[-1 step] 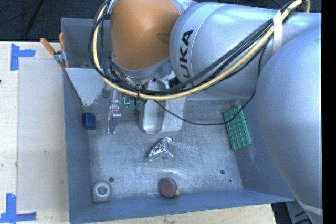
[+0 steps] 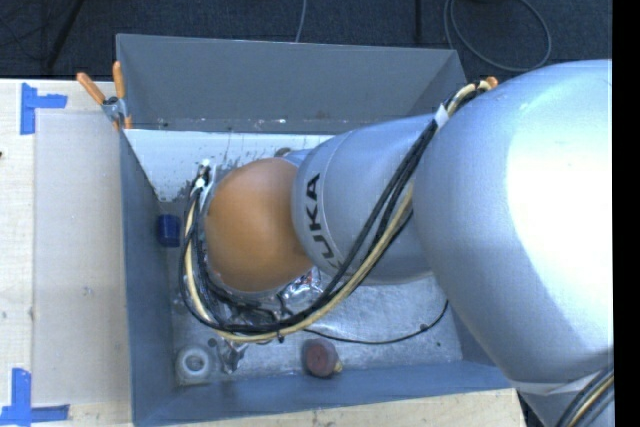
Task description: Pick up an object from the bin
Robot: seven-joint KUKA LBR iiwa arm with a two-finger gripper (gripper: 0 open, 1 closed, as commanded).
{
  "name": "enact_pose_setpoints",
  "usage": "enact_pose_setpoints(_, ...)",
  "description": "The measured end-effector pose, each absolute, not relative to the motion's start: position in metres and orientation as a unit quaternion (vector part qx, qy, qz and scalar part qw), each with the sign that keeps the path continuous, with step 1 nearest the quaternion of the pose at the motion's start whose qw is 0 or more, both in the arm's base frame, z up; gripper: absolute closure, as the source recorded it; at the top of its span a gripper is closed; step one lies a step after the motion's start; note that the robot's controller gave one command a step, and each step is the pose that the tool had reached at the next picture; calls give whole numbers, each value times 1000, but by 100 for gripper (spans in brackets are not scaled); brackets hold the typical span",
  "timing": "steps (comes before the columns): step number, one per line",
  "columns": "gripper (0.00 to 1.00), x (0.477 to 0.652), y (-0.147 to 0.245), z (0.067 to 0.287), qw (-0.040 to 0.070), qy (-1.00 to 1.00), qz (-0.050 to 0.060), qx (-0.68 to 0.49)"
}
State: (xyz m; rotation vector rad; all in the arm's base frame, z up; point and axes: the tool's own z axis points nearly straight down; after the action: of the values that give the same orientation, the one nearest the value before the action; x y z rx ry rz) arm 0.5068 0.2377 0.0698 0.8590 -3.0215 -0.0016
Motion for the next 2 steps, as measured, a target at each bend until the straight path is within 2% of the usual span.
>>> enact_pose_setpoints(1,0,477,241,100,1,-825,-1,565)
enact_pose_setpoints(2,0,472,245,99,0,-708,-1,706)
